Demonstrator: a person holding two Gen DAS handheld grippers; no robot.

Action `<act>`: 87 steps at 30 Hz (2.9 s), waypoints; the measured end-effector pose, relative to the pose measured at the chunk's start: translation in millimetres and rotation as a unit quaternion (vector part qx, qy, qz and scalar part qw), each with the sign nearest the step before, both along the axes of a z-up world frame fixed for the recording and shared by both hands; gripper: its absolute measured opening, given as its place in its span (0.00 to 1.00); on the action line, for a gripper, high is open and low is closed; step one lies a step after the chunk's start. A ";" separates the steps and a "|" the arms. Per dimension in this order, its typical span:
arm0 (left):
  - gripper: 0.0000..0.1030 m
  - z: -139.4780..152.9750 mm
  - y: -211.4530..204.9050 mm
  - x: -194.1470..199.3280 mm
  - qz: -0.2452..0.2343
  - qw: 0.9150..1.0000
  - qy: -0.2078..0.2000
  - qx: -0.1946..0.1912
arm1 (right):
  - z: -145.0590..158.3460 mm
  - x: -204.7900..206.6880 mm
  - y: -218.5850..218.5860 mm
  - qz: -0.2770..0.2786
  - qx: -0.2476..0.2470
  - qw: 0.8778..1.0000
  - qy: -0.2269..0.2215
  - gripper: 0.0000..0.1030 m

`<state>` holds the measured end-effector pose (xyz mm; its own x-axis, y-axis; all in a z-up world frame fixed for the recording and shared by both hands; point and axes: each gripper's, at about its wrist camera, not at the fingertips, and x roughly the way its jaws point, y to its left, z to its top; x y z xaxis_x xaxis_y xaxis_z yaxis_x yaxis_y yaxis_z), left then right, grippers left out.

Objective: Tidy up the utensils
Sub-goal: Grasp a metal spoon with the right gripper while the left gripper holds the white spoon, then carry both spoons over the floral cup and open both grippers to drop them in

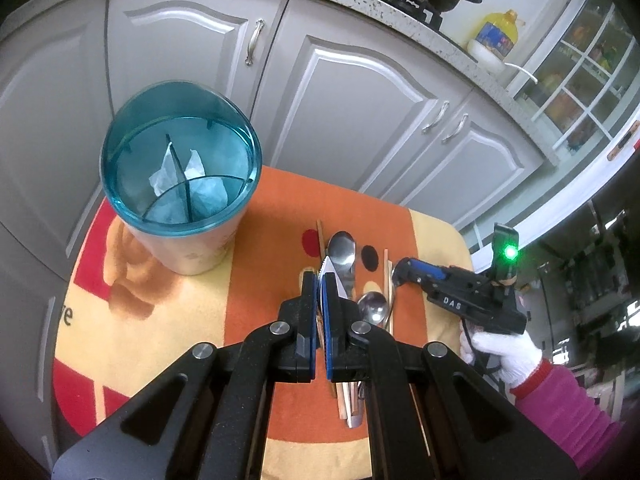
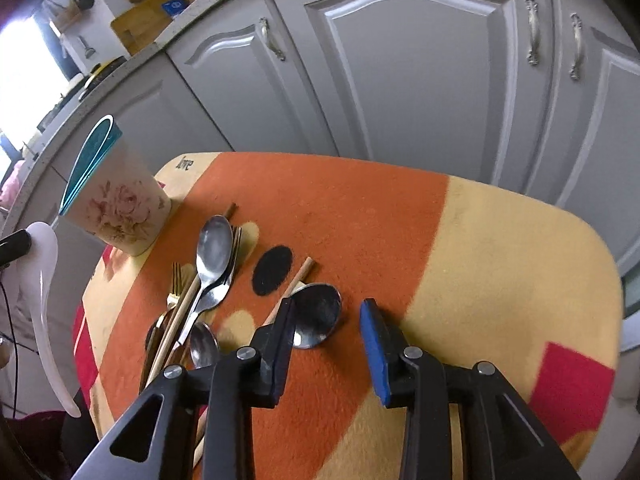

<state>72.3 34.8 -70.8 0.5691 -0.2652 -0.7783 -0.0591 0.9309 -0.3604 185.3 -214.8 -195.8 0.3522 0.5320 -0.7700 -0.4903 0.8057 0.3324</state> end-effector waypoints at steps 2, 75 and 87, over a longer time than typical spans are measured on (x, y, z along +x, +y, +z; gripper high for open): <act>0.01 -1.1 -1.4 1.6 -0.001 1.000 0.003 0.001 | -1.7 2.7 0.6 0.004 0.017 1.000 0.013 0.11; 0.28 39.8 105.7 54.3 0.122 0.972 -0.085 0.183 | 166.7 4.7 209.4 0.075 0.059 0.986 -0.138 0.33; 0.43 62.9 75.5 23.4 0.108 0.977 -0.095 0.158 | 178.2 -28.0 178.0 0.054 0.046 0.987 -0.141 0.39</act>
